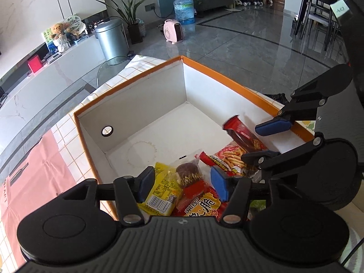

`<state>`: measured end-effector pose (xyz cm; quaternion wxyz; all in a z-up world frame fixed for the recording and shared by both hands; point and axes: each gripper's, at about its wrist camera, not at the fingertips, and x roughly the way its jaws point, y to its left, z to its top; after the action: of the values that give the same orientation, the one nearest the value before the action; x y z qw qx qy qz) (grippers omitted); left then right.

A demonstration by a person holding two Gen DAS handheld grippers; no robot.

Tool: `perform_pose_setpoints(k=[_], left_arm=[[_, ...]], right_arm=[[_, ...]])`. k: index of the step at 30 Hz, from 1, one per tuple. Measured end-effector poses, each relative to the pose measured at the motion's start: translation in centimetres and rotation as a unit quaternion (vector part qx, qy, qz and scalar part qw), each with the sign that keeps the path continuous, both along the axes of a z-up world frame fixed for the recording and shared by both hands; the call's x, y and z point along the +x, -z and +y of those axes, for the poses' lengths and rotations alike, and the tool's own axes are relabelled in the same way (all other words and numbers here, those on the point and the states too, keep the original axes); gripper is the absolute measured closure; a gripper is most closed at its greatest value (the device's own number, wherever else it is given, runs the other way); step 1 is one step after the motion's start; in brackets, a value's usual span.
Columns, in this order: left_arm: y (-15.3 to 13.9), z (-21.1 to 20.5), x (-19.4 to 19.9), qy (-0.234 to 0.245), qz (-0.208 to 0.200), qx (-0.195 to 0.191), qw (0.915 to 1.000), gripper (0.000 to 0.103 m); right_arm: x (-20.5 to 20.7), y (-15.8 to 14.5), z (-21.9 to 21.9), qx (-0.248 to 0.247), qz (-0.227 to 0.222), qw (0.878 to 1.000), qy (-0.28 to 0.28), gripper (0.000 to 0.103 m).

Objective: Organize snacks
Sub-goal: 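Lower both snacks into the orange box and open both tools, then withdraw both open tools from the box back over the table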

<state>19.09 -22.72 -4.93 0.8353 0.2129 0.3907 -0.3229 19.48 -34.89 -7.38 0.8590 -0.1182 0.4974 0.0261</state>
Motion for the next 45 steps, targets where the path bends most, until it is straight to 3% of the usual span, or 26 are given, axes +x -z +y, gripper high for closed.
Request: perform_pose_setpoints(k=[12, 21, 24, 33, 37, 45], left_arm=[[-3.2, 3.3, -2.1, -0.031, -0.018, -0.041, 0.9985, 0.036], [-5.2, 6.1, -5.1, -0.059, -0.064, -0.056, 0.9946, 0.036], [-5.6, 7.5, -6.0, -0.077, -0.063, -0.068, 0.9927, 0.036], [-5.6, 13.3, -8.2, -0.152, -0.059, -0.127, 0.9785, 0.036], [-5.2, 16.6, -9.3, -0.188, -0.045, -0.155, 0.9688, 0.036], [-3.7, 22.7, -11.3, -0.262, -0.039, -0.163, 0.9504, 0.036]], right_arm=[[-2.2, -2.9, 2.1, 0.004, -0.031, 0.999, 0.023, 0.039], [-6.0, -4.9, 4.8, 0.033, -0.077, 0.995, 0.054, 0.026], [-7.0, -5.0, 5.5, 0.047, -0.086, 0.992, 0.073, 0.025], [-10.7, -5.7, 8.0, 0.099, -0.136, 0.978, 0.127, 0.022], [-12.1, -5.7, 10.4, 0.110, -0.158, 0.973, 0.125, 0.019], [-13.6, -4.1, 15.7, 0.135, -0.163, 0.973, 0.096, 0.019]])
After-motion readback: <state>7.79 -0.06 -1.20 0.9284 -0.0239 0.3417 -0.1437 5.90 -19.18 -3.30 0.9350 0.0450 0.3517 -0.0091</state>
